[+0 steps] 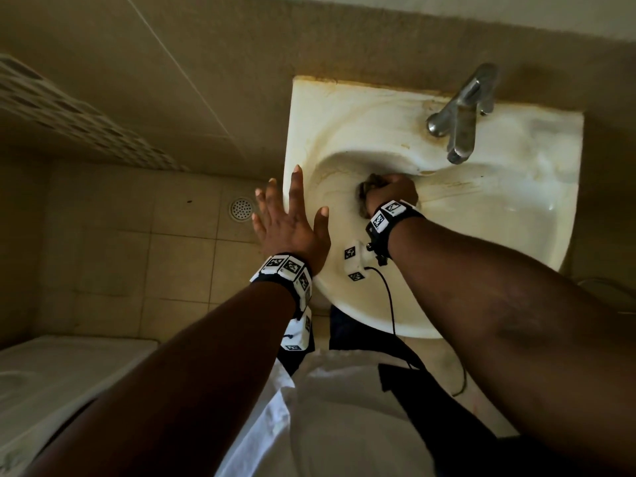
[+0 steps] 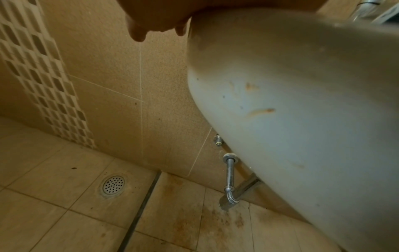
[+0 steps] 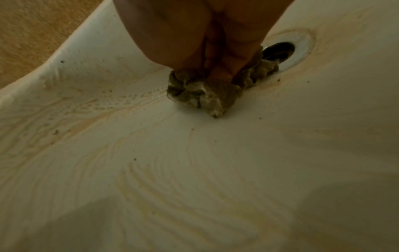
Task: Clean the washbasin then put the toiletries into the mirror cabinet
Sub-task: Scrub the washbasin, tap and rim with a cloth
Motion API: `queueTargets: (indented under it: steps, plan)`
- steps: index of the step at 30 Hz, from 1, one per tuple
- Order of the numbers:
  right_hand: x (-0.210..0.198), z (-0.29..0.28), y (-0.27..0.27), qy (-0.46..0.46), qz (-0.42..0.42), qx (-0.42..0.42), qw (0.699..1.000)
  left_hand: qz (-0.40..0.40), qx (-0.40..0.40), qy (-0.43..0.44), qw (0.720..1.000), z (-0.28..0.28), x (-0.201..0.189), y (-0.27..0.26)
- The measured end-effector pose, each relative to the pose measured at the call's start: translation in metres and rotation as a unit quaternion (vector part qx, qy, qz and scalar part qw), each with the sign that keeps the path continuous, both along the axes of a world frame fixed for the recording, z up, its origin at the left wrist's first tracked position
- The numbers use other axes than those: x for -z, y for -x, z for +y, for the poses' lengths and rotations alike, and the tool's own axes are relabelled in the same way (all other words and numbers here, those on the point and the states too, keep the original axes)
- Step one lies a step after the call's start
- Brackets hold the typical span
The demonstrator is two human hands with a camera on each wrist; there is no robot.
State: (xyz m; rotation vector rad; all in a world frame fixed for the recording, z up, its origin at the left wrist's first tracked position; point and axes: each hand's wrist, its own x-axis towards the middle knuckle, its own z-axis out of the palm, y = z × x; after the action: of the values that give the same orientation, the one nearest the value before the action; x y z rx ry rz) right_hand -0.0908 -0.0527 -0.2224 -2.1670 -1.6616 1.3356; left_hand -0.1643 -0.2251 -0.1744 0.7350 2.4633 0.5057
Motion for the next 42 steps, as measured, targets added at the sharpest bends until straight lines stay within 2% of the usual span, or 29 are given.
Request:
queueTargets:
  steps: [3,5,9,11,13,15,16,17,19,20,21,22,23,24,27,28,30,32,34,36,38,39,41,42]
  plan:
    - [-0.009,-0.002,0.002,-0.006,-0.028,-0.025,0.999,0.004,0.005,0.006,1.0,0.0,0.001,0.001]
    - [-0.018,-0.005,0.004,-0.003,-0.018,-0.014,1.0,0.004,0.006,0.005,1.0,0.0,0.0,0.002]
    - [-0.031,-0.013,0.014,0.04,0.102,0.063,0.992,-0.018,0.002,-0.016,1.0,-0.003,0.0,0.002]
    - [-0.04,-0.024,0.032,0.041,0.136,0.053,0.989,-0.049,0.007,-0.075,0.996,-0.007,0.0,0.007]
    - [-0.048,-0.04,0.048,0.009,0.146,-0.003,0.989,-0.111,0.007,-0.157,0.981,-0.012,0.002,0.016]
    - [-0.062,-0.063,0.049,0.034,0.177,-0.086,0.98,-0.152,-0.017,-0.23,0.961,-0.014,0.001,0.025]
    - [-0.062,-0.074,0.04,0.061,0.181,-0.146,0.971,-0.167,-0.035,-0.256,0.951,-0.013,-0.001,0.029]
    - [-0.064,-0.083,0.026,0.111,0.209,-0.21,0.949,-0.184,-0.048,-0.273,0.943,-0.011,-0.004,0.032]
    - [-0.053,-0.083,-0.009,0.07,0.134,-0.358,0.922,-0.214,-0.042,-0.277,0.936,-0.005,-0.01,0.033]
    - [-0.046,-0.076,-0.026,0.056,0.069,-0.459,0.884,-0.217,-0.029,-0.274,0.936,-0.003,-0.013,0.033]
    - [-0.032,-0.063,-0.041,0.083,-0.003,-0.498,0.863,-0.217,-0.022,-0.269,0.938,0.0,-0.014,0.033]
    - [-0.024,-0.05,-0.048,0.096,-0.057,-0.465,0.878,-0.222,-0.021,-0.263,0.939,0.001,-0.015,0.035]
    - [-0.021,-0.034,-0.051,0.072,-0.084,-0.435,0.894,-0.234,-0.026,-0.258,0.937,0.002,-0.016,0.036]
    - [-0.021,-0.019,-0.046,0.076,-0.079,-0.408,0.907,-0.246,-0.029,-0.254,0.935,0.002,-0.017,0.037]
    - [-0.017,-0.003,0.003,0.121,0.074,-0.291,0.946,-0.26,-0.037,-0.245,0.933,-0.002,-0.024,0.04]
    - [-0.018,-0.007,0.02,0.133,0.106,-0.277,0.945,-0.265,-0.046,-0.247,0.931,-0.002,-0.027,0.041]
    - [-0.04,-0.031,0.04,0.104,0.13,-0.308,0.937,-0.268,-0.074,-0.241,0.93,-0.003,-0.031,0.044]
    - [-0.068,-0.059,0.034,0.066,0.112,-0.414,0.901,-0.268,-0.085,-0.237,0.93,-0.004,-0.035,0.048]
    - [-0.068,-0.074,-0.004,0.057,0.066,-0.533,0.842,-0.268,-0.085,-0.237,0.93,-0.005,-0.036,0.052]
    - [-0.064,-0.073,-0.046,0.096,0.023,-0.583,0.806,-0.263,-0.09,-0.238,0.931,-0.005,-0.037,0.053]
    - [-0.051,-0.054,-0.075,0.117,-0.036,-0.604,0.788,-0.264,-0.101,-0.241,0.928,-0.005,-0.038,0.053]
    - [-0.048,-0.042,-0.082,0.12,-0.076,-0.598,0.789,-0.262,-0.106,-0.247,0.927,-0.006,-0.039,0.051]
    - [-0.04,-0.028,-0.087,0.081,-0.15,-0.602,0.78,-0.268,-0.124,-0.265,0.918,-0.009,-0.041,0.047]
    - [-0.038,-0.029,-0.085,0.061,-0.155,-0.614,0.772,-0.275,-0.133,-0.273,0.912,-0.011,-0.041,0.046]
